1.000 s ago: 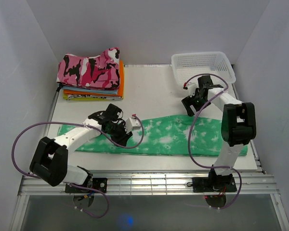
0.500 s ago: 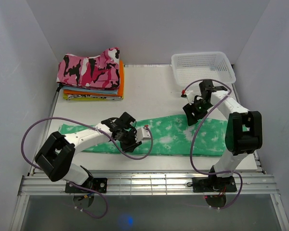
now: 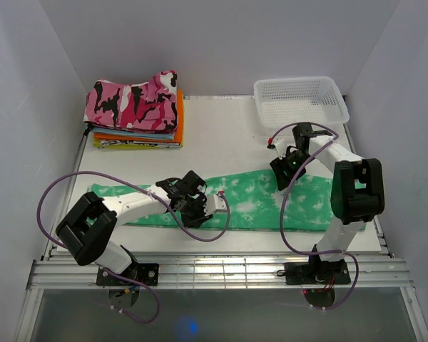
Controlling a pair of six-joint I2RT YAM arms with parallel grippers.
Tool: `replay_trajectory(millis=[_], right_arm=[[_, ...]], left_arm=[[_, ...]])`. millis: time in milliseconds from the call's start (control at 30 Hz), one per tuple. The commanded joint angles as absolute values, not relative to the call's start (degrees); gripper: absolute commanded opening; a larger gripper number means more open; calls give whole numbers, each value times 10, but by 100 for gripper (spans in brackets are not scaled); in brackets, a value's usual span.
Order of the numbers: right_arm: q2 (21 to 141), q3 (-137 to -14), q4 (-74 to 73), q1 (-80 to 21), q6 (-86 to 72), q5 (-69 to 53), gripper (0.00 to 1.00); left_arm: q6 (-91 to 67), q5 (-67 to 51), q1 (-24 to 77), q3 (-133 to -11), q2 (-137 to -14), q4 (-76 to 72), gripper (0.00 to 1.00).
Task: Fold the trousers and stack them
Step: Fold the trousers
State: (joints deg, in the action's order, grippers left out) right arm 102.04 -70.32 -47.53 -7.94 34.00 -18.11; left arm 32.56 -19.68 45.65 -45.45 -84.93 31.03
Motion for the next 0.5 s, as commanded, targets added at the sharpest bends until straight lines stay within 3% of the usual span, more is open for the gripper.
replay_trajectory(millis=[0, 267, 467], right_arm=[[1031, -697, -461, -78, 327, -181, 62], [1039, -700, -455, -78, 317, -185, 62], [1032, -690, -454, -78, 316, -184, 62]], left_arm=[[330, -204, 464, -446, -823, 308, 35], [326, -189, 466, -446, -841, 294, 31], [323, -196, 466, -448, -833, 301, 13]])
